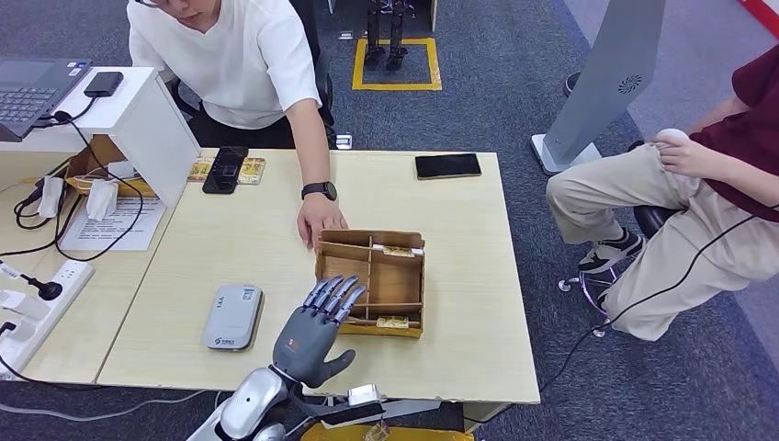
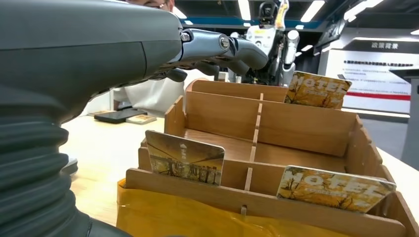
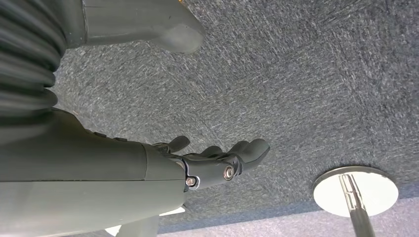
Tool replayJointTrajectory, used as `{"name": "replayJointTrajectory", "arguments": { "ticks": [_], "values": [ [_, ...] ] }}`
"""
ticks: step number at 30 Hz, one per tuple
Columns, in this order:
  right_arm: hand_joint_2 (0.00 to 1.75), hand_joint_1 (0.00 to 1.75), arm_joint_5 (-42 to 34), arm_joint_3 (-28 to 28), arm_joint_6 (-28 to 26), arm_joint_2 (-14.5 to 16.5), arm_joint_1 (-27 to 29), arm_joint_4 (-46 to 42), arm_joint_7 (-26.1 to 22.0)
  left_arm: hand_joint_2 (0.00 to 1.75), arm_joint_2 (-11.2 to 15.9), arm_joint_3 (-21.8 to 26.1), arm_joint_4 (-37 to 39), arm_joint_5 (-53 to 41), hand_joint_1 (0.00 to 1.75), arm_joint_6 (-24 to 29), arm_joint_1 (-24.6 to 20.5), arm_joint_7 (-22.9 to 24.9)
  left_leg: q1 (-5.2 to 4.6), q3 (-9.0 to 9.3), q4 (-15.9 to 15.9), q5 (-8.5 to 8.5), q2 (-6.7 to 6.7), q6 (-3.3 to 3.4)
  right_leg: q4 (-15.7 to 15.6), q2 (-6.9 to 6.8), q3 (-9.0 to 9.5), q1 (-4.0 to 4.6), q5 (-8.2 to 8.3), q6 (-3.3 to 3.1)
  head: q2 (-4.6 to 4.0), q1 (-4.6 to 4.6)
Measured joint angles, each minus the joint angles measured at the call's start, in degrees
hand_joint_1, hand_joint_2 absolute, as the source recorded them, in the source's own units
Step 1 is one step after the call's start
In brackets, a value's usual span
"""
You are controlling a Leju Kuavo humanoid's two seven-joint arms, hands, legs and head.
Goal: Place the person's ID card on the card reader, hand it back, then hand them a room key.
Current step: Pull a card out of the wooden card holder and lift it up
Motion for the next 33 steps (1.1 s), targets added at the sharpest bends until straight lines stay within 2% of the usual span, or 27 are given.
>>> {"name": "replayJointTrajectory", "arguments": {
  "ticks": [11,27,33],
  "values": [
    [1.75,0.0,-0.11,0.09,0.0,0.02,0.05,-0.04,0.65,1.75,-1.83,0.3,1.45,-3.1,0.0,9.05,0.5,3.36,0.0,-0.02,0.0,0.0,-0.01,0.0,0.0,-0.01,0.0,0.0,0.0,0.0,0.0,0.01],
    [1.75,0.0,-0.4,0.07,0.0,0.02,0.06,-0.04,0.63,1.75,-2.54,1.87,2.7,-5.22,0.0,9.04,1.33,3.56,0.0,-0.02,0.0,0.0,-0.01,0.0,0.0,-0.02,0.0,0.0,0.0,0.0,0.0,0.0],
    [1.75,0.0,-0.78,0.09,0.0,-0.01,0.05,-0.02,0.56,1.75,-2.52,1.88,4.18,-6.51,0.0,6.62,1.29,3.49,0.0,-0.02,0.0,0.0,-0.01,0.0,0.0,-0.02,0.0,0.0,0.0,0.0,-0.01,0.01]
  ]
}}
